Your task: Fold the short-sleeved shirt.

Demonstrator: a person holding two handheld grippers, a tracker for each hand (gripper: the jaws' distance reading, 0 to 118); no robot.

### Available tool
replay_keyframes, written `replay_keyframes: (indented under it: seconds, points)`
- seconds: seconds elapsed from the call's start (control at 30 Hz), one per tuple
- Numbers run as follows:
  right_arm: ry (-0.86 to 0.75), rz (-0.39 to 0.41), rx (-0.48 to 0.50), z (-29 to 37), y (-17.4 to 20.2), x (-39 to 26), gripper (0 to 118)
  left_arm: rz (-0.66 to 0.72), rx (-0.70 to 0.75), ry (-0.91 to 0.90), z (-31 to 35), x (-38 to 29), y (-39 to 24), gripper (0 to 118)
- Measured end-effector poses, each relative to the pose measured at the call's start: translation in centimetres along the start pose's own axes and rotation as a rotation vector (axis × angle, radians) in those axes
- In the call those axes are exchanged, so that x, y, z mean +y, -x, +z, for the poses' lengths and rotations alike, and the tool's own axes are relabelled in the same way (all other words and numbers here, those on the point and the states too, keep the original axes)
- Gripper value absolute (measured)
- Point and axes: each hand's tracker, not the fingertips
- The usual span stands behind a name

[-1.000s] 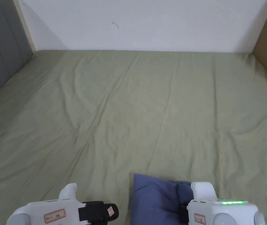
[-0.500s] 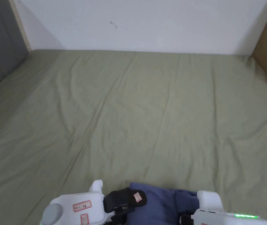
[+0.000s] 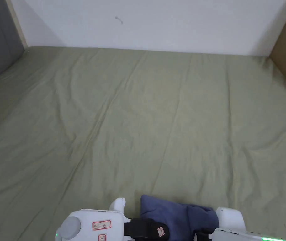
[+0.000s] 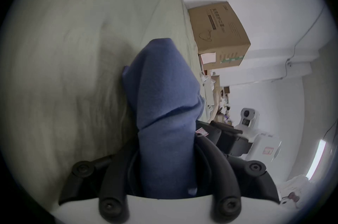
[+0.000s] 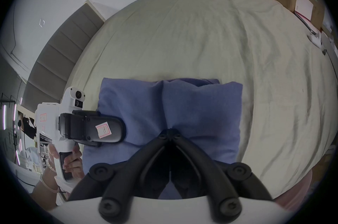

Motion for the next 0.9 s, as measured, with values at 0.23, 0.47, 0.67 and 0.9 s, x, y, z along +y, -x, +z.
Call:
replay_keyframes:
  seconds: [0.23,0.47,0.67,0.9]
  points:
    - [-0.084,-0.023,0.032,2.6,0.5,1.2,0,-0.139,0.150,0.017,4.7,1.9,-2.8,32]
    - [-0.124,0.010,0.002,3.3,1.1,2.3,0,-0.202,0.510,-0.037,15.5,5.4,-2.1,32]
    - [-0.111,0.025,-0.015,3.0,2.3,2.6,0,-0.248,0.992,-0.001,25.0,9.0,0.1,32]
    - [-0.060,0.045,-0.051,1.2,3.5,2.8,0,-0.298,1.500,0.055,34.0,13.0,5.4,31]
